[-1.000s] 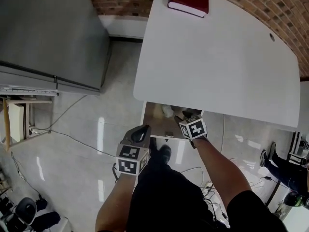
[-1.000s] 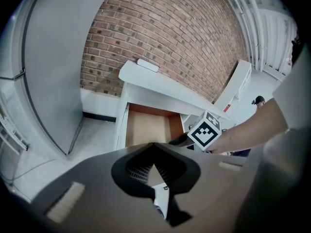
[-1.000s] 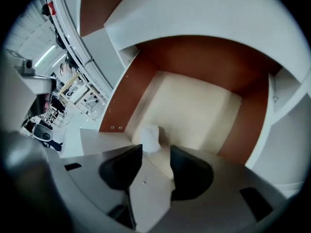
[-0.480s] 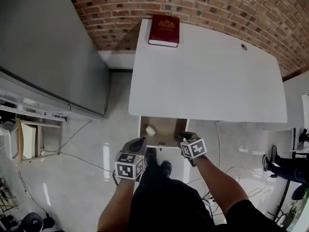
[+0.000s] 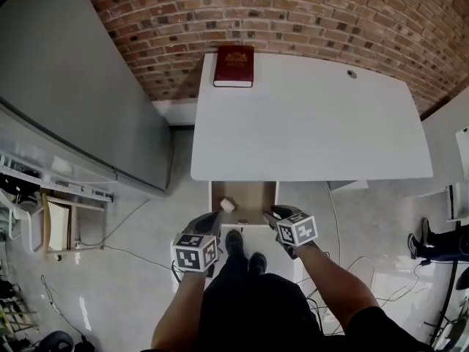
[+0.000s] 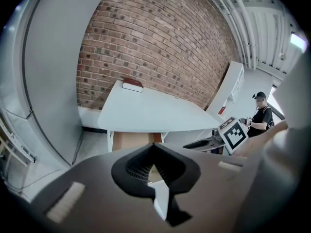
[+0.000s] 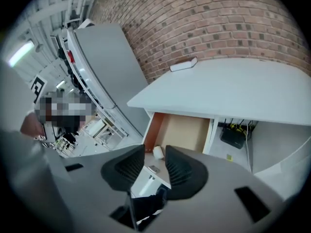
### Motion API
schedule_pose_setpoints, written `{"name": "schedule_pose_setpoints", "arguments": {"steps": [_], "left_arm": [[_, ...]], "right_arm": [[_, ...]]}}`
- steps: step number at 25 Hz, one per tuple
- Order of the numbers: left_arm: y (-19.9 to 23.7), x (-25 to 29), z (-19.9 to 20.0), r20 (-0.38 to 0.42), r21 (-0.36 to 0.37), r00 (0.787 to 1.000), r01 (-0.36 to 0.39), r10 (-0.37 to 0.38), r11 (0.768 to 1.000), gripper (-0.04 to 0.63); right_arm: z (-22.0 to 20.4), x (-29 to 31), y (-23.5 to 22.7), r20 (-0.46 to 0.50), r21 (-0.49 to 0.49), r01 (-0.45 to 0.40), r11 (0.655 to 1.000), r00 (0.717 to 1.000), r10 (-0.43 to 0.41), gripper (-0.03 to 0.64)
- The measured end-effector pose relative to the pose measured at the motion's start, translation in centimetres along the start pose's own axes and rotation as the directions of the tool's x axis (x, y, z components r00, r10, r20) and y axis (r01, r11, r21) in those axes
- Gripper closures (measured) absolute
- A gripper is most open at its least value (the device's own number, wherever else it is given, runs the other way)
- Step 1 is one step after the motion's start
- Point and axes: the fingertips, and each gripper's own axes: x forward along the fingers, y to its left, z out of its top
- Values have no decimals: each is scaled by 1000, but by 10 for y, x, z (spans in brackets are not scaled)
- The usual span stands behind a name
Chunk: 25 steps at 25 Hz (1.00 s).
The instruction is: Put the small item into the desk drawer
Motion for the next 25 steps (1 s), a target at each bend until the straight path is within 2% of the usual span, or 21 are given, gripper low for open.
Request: {"name": "schedule_pose_setpoints", "arguments": {"steps": [9,15,25], "left_arm": [[-39,-41,9,33,27,999,-25,24,999,586],[-53,-57,26,51,80,998,-29,25,996,586],[-52,-73,47,74,128,996,32,-41,991,586]], "right_arm": [[17,-64,22,159,66,-77,995,985,65,517],[29,-107,32,252,83,-97,992,965,73,528],[31,-145,63,321,110,-95,989,946,55,535]]}}
